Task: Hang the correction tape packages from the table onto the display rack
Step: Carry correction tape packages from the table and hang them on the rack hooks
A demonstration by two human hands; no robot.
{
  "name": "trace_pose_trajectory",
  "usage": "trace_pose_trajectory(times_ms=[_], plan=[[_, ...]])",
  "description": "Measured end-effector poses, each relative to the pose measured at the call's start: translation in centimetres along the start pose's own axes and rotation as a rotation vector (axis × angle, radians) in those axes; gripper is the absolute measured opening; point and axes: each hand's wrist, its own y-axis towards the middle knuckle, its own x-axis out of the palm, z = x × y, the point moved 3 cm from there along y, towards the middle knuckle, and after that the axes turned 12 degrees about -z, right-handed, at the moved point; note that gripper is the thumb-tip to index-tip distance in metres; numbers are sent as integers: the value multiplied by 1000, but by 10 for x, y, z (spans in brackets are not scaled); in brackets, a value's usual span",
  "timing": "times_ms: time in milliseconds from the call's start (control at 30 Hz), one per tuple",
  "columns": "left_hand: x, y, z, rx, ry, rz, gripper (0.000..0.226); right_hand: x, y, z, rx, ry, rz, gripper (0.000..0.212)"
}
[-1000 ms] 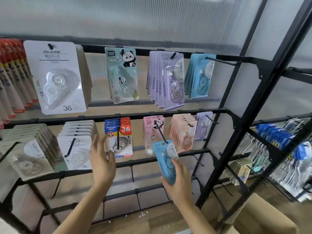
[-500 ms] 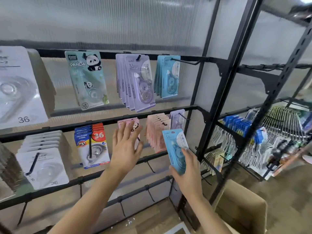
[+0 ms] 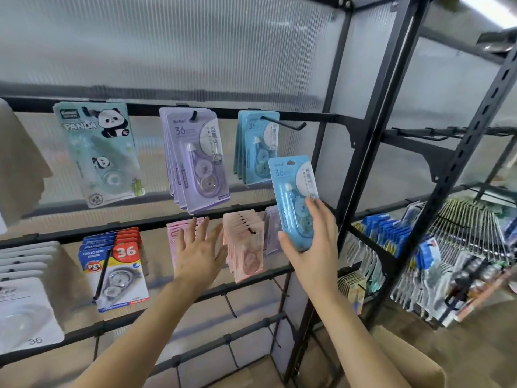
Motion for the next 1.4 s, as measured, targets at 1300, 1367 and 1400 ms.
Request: trace_pose_trajectory(times_ms=[1300, 1367, 1400], plan=[[13, 6, 5, -228, 0, -10, 52, 0, 56, 22, -243, 72, 124, 59], [14, 6, 5, -231, -2, -18, 52, 7, 65, 23, -207, 54, 86, 61], [14, 7, 5, -234, 1, -19, 52, 13, 71, 23, -194, 39, 61, 63]])
